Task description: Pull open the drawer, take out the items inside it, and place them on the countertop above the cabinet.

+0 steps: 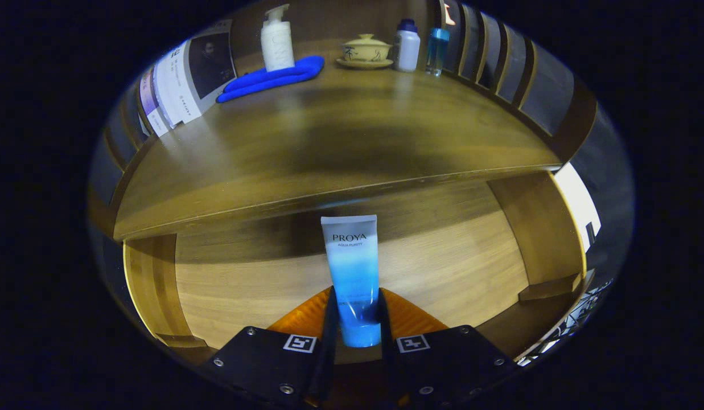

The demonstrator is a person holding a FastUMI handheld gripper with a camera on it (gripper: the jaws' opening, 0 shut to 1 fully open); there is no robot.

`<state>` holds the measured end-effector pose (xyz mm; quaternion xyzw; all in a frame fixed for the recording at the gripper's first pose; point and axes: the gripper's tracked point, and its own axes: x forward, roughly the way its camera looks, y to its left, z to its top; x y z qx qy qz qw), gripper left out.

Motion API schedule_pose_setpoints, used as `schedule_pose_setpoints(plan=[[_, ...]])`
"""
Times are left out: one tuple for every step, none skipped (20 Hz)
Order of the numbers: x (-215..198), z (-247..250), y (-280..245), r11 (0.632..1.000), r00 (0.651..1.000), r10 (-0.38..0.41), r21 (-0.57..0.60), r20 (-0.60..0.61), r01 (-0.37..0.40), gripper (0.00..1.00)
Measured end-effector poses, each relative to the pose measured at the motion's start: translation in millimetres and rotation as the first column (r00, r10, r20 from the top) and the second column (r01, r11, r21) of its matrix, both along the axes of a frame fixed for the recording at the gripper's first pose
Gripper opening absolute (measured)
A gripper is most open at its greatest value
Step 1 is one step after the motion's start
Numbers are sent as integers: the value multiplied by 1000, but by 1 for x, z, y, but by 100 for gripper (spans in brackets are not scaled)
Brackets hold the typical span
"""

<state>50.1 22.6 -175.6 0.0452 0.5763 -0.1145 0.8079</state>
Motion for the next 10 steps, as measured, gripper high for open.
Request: schedule_pose_setpoints(plan=[[-3, 6, 0, 1000, 1000, -3, -7, 13, 3, 37], [-5, 13, -1, 1000, 1000, -7, -14, 25, 8, 37], [-7, 21, -2, 1000, 999, -9, -22, 39, 9, 37], [-8, 29, -2, 1000, 999, -7, -30, 52, 8, 37], [-9, 36, -4, 999, 998, -5, -43, 64, 8, 37], [-10, 44, -5, 999, 997, -2, -54, 72, 6, 37], [-11, 50, -6, 998, 997, -4, -65, 78, 9, 37], [-12, 56, -7, 998, 996, -10, -68, 84, 16, 37], [-13, 61, -6, 998, 996, -18, -64, 91, 24, 37], [-14, 68, -6, 997, 995, -25, -64, 95, 31, 37]])
